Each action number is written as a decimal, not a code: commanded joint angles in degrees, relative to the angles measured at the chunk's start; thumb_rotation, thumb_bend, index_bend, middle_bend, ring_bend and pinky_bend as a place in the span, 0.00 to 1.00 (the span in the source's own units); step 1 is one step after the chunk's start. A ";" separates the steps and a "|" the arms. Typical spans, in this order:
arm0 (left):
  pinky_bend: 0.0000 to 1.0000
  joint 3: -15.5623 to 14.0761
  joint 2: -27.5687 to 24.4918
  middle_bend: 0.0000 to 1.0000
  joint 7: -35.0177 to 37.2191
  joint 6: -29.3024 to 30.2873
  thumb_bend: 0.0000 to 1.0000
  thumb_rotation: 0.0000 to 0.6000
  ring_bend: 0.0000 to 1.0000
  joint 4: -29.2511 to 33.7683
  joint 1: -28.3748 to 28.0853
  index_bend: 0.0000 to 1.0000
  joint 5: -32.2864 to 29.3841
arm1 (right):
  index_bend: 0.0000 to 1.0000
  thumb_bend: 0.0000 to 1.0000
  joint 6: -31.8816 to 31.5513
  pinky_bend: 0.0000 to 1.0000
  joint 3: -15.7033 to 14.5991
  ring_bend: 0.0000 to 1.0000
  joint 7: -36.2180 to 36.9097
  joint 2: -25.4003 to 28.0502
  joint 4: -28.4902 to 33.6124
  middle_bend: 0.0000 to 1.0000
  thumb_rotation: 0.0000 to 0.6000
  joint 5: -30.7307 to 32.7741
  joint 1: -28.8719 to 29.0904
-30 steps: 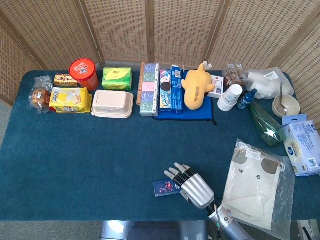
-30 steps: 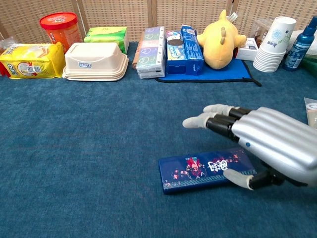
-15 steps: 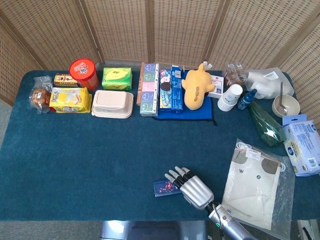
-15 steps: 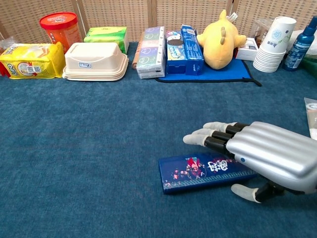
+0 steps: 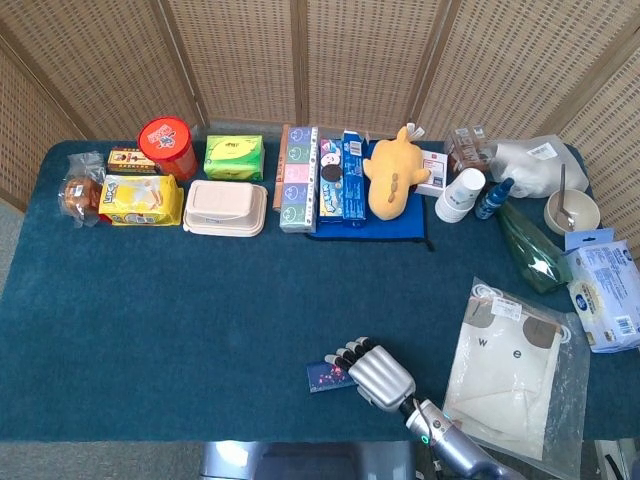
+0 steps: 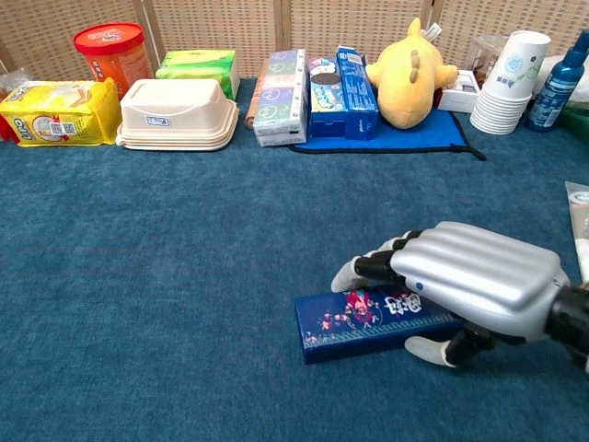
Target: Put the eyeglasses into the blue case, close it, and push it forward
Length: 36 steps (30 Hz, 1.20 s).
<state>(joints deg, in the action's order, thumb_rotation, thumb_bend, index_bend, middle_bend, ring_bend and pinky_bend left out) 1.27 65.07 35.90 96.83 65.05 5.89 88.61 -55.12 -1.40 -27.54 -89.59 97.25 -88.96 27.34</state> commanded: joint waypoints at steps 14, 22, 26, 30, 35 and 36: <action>0.02 -0.04 0.04 0.08 -0.83 -1.13 0.21 0.91 0.00 0.65 -0.77 0.05 0.19 | 0.55 0.32 -2.51 0.40 5.73 0.46 5.19 -0.87 -2.43 0.50 1.00 2.22 2.81; 0.02 0.13 -0.64 0.08 -3.13 -2.67 0.21 0.91 0.00 3.27 -2.11 0.05 0.33 | 0.55 0.32 0.24 0.40 9.63 0.45 5.62 -2.02 -8.74 0.50 1.00 6.43 6.55; 0.02 0.27 -0.96 0.08 -4.10 -3.49 0.21 0.91 0.00 4.26 -2.63 0.05 0.07 | 0.54 0.32 1.84 0.39 10.92 0.44 6.10 -2.79 -12.37 0.49 1.00 8.39 8.44; 0.02 0.36 -1.19 0.08 -4.71 -3.98 0.21 0.91 0.00 5.09 -2.94 0.05 -0.15 | 0.51 0.32 2.62 0.38 11.42 0.41 6.59 -3.19 -14.14 0.47 1.00 9.56 9.58; 0.02 0.51 -1.41 0.08 -5.53 -4.54 0.21 0.91 0.00 6.28 -3.34 0.05 -0.42 | 0.31 0.32 3.05 0.30 11.24 0.24 4.86 -2.12 -13.67 0.32 1.00 11.19 10.15; 0.02 0.55 -1.43 0.08 -5.70 -4.63 0.21 0.91 0.00 6.55 -3.44 0.05 -0.43 | 0.28 0.32 3.01 0.30 11.22 0.23 4.57 -1.66 -13.13 0.30 1.00 11.55 10.14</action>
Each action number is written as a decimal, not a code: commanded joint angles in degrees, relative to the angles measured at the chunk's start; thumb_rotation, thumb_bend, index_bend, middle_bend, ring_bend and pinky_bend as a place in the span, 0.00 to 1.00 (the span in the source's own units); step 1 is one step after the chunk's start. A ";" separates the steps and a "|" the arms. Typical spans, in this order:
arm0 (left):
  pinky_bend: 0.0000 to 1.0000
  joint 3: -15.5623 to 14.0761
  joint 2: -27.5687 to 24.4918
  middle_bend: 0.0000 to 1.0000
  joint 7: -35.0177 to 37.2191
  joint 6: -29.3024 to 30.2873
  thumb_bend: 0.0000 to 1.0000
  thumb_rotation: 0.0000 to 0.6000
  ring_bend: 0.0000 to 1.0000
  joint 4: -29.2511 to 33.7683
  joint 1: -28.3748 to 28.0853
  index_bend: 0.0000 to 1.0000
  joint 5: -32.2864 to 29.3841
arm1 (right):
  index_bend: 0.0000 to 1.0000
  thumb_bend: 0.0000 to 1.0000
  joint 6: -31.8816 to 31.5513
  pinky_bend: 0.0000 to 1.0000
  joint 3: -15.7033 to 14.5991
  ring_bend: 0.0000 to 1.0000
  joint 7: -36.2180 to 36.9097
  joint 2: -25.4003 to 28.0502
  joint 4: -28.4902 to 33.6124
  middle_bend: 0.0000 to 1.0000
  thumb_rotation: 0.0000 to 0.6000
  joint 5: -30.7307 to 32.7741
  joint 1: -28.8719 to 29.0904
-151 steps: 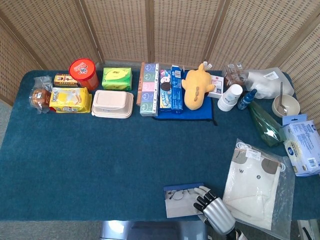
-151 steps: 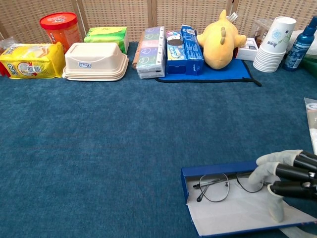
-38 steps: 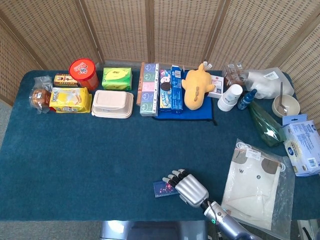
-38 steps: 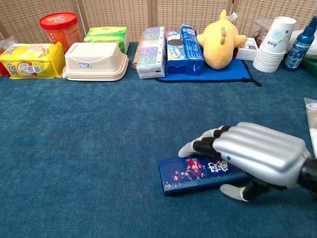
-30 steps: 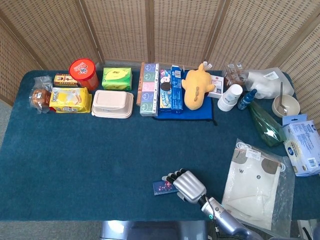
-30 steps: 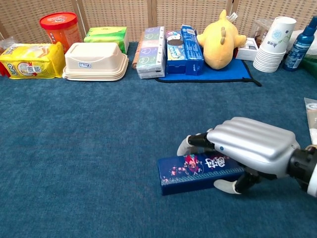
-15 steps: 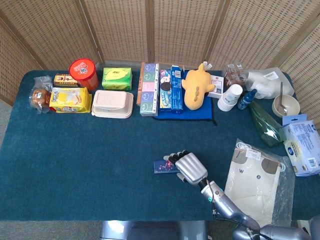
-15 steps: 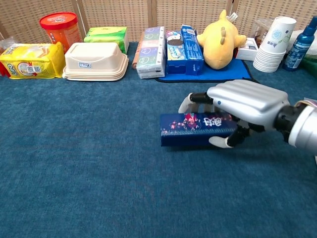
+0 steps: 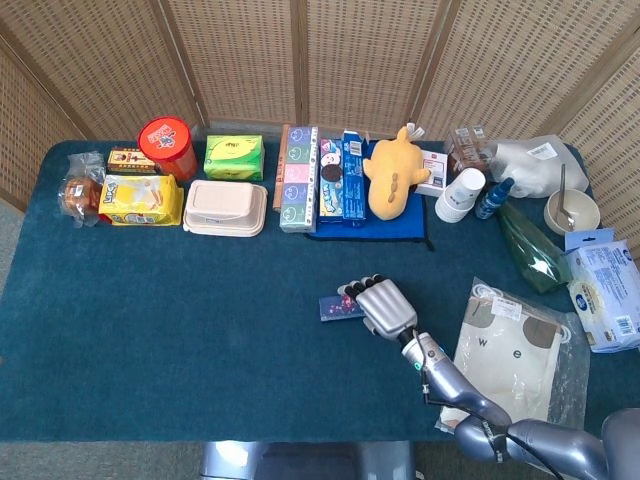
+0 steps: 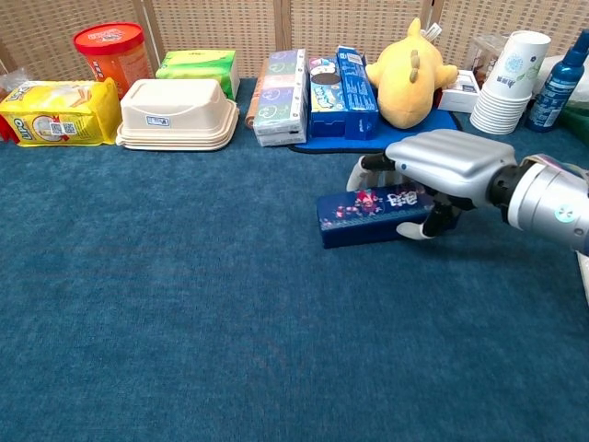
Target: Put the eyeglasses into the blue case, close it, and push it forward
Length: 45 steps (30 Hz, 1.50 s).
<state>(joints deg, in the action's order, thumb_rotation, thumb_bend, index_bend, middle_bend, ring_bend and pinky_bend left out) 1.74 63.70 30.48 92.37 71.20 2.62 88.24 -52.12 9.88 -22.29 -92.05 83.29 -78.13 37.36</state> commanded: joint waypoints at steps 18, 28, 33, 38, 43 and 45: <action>0.00 -0.58 -3.47 0.07 -16.47 -5.17 0.21 0.91 0.00 13.57 -2.20 0.06 -1.76 | 0.20 0.33 -16.32 0.26 -1.51 0.15 -6.51 14.83 16.39 0.24 1.00 3.40 -9.29; 0.00 0.37 -2.01 0.10 -27.23 -10.25 0.21 0.91 0.00 18.95 -4.60 0.11 -6.19 | 0.38 0.33 -26.48 0.26 -5.91 0.20 -5.97 18.07 12.99 0.33 1.00 1.16 -17.74; 0.00 1.39 0.00 0.10 -32.55 -9.61 0.21 0.90 0.00 19.60 -5.06 0.13 -7.78 | 0.42 0.33 -31.25 0.25 -7.54 0.21 -4.31 18.16 11.59 0.35 1.00 2.02 -22.74; 0.00 1.96 0.97 0.10 -34.24 -7.05 0.21 0.91 0.00 20.47 -4.58 0.14 -7.35 | 0.43 0.33 -35.85 0.25 -7.89 0.23 -2.48 18.02 11.15 0.37 1.00 2.14 -26.66; 0.00 2.14 1.48 0.10 -35.22 -4.84 0.21 0.91 0.00 21.11 -4.12 0.14 -6.30 | 0.44 0.33 -37.90 0.25 -7.98 0.23 -1.69 17.85 10.41 0.37 1.00 1.08 -28.58; 0.00 1.82 1.59 0.10 -35.85 -4.70 0.21 0.91 0.00 21.54 -4.00 0.14 -5.99 | 0.44 0.33 -37.95 0.25 -7.75 0.23 -1.15 17.79 10.00 0.37 1.00 0.78 -28.86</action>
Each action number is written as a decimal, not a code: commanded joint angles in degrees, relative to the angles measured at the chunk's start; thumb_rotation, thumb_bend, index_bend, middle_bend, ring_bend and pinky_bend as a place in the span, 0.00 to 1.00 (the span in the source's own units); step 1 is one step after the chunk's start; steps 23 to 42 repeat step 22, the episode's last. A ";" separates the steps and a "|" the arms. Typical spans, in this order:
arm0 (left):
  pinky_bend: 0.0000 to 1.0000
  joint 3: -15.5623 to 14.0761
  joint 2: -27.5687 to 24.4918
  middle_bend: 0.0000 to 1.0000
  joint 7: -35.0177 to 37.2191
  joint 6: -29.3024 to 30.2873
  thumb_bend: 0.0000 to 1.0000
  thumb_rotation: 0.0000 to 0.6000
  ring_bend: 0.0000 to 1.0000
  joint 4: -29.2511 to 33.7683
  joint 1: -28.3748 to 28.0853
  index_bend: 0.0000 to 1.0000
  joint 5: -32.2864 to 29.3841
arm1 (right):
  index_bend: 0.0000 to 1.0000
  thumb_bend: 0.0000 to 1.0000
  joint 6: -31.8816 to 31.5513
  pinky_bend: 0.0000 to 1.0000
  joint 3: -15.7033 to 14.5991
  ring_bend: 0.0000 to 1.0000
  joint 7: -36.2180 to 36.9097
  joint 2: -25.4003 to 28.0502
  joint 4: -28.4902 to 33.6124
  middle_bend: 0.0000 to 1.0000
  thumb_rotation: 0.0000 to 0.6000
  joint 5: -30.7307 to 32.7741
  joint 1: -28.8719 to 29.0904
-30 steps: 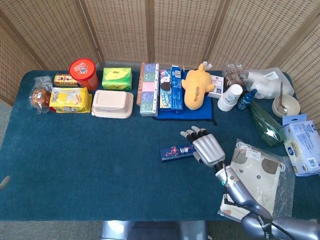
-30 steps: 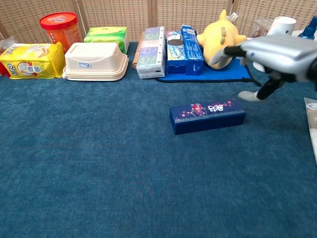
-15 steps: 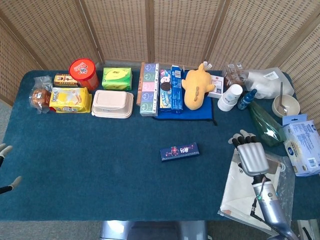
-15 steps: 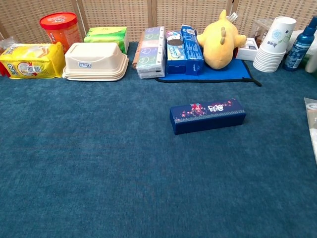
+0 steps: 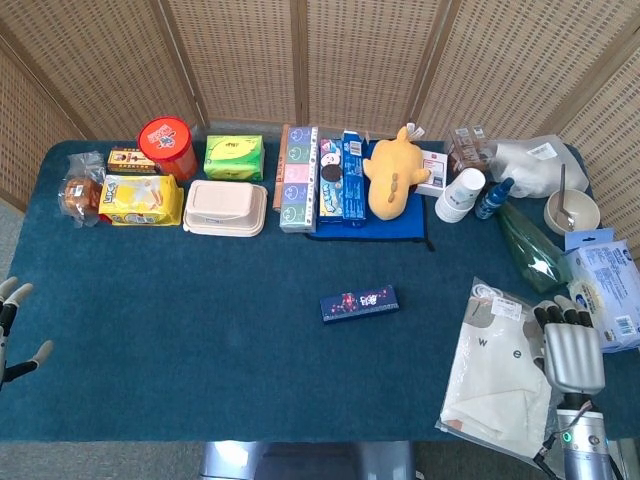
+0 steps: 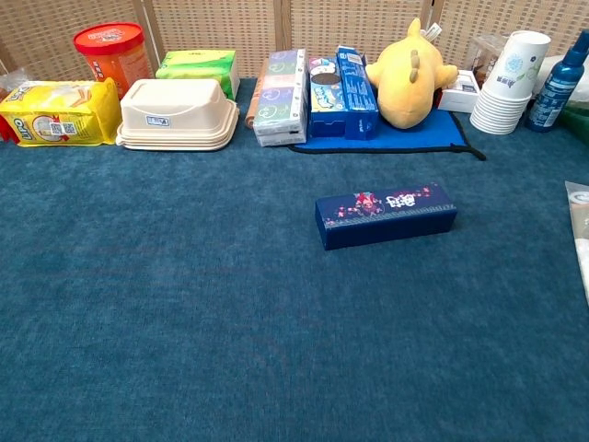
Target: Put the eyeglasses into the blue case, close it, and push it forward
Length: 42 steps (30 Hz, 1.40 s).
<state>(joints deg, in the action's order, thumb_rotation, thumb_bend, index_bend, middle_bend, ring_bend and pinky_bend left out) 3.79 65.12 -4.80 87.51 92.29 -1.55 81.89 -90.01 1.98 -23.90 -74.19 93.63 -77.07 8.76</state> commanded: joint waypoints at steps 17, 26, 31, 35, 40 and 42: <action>0.00 -1.87 -2.59 0.08 -4.15 2.05 0.21 0.91 0.00 6.76 1.75 0.12 1.91 | 0.43 0.34 -0.21 0.25 -0.51 0.23 5.19 1.57 -0.90 0.37 1.00 -4.17 -2.68; 0.00 -1.79 -2.93 0.08 -3.62 2.93 0.21 0.91 0.00 7.01 2.32 0.12 1.87 | 0.42 0.34 0.24 0.25 -0.07 0.23 5.58 1.41 -1.38 0.36 1.00 -4.82 -2.76; 0.00 -1.79 -2.93 0.08 -3.62 2.93 0.21 0.91 0.00 7.01 2.32 0.12 1.87 | 0.42 0.34 0.24 0.25 -0.07 0.23 5.58 1.41 -1.38 0.36 1.00 -4.82 -2.76; 0.00 -1.79 -2.93 0.08 -3.62 2.93 0.21 0.91 0.00 7.01 2.32 0.12 1.87 | 0.42 0.34 0.24 0.25 -0.07 0.23 5.58 1.41 -1.38 0.36 1.00 -4.82 -2.76; 0.00 -1.79 -2.93 0.08 -3.62 2.93 0.21 0.91 0.00 7.01 2.32 0.12 1.87 | 0.42 0.34 0.24 0.25 -0.07 0.23 5.58 1.41 -1.38 0.36 1.00 -4.82 -2.76; 0.00 -1.79 -2.93 0.08 -3.62 2.93 0.21 0.91 0.00 7.01 2.32 0.12 1.87 | 0.42 0.34 0.24 0.25 -0.07 0.23 5.58 1.41 -1.38 0.36 1.00 -4.82 -2.76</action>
